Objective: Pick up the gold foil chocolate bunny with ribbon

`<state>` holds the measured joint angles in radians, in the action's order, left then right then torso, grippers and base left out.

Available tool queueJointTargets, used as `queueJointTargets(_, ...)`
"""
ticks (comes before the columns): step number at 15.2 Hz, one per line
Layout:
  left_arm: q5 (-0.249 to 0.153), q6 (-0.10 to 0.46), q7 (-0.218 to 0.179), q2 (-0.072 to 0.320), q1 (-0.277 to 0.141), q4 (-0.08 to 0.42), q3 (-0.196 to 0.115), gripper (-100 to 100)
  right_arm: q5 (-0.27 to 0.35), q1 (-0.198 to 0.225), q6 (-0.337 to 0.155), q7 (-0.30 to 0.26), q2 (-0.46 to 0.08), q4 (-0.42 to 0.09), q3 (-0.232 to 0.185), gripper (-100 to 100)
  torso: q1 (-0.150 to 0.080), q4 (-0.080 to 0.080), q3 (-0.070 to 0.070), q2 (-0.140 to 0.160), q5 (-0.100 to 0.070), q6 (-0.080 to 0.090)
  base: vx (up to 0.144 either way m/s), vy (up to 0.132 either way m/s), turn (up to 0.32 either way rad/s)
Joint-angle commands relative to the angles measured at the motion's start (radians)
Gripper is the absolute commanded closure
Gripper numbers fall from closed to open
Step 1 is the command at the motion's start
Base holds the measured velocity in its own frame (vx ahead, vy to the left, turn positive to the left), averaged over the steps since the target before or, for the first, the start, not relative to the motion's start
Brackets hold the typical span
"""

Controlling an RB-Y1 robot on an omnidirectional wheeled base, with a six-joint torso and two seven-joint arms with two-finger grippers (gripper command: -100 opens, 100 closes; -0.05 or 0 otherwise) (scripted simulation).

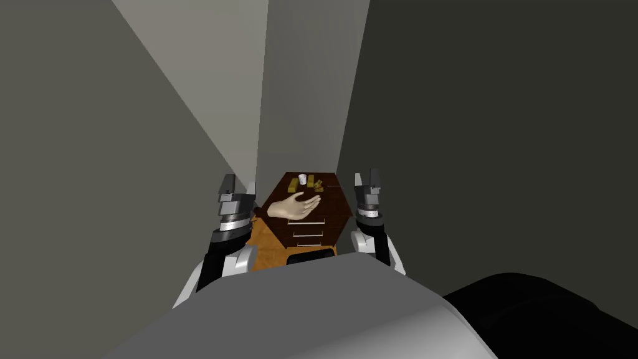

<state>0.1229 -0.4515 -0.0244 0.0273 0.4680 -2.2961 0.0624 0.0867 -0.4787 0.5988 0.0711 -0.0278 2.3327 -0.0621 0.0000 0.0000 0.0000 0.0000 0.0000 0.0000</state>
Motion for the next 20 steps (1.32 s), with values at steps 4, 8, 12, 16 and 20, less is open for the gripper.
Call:
queueJointTargets(4,0.000,0.000,0.000,0.000,0.000,0.000,0.000,0,0.001,-0.042,-0.011,0.000,-0.098,-0.043,0.018,-100,0.002,0.000,0.000,0.001,0.000,0.000,-0.013,0.040,0.087)
queueJointTargets(8,0.000,0.000,0.000,0.000,0.000,0.000,0.000,0,0.001,-0.078,-0.020,0.000,-0.160,-0.080,0.033,-100,0.005,0.000,0.001,0.003,0.001,0.000,-0.032,0.067,0.099)
queueJointTargets(12,0.000,0.000,0.000,0.000,0.000,0.000,0.000,0,0.000,-0.122,-0.031,-0.001,-0.231,-0.127,0.051,-100,0.005,0.001,0.002,0.003,0.001,0.000,-0.039,0.073,0.110)
queueJointTargets(16,0.000,0.000,0.000,0.000,0.000,0.000,0.000,0,-0.001,-0.173,-0.044,-0.003,-0.310,-0.183,0.073,-100,0.005,0.001,0.002,0.003,0.001,0.000,-0.030,0.075,0.140)
queueJointTargets(20,0.000,0.000,0.000,0.000,0.000,0.000,0.000,0,-0.003,-0.230,-0.060,-0.005,-0.396,-0.246,0.097,-100,0.006,0.001,0.002,0.004,0.001,0.000,-0.039,0.087,0.142)
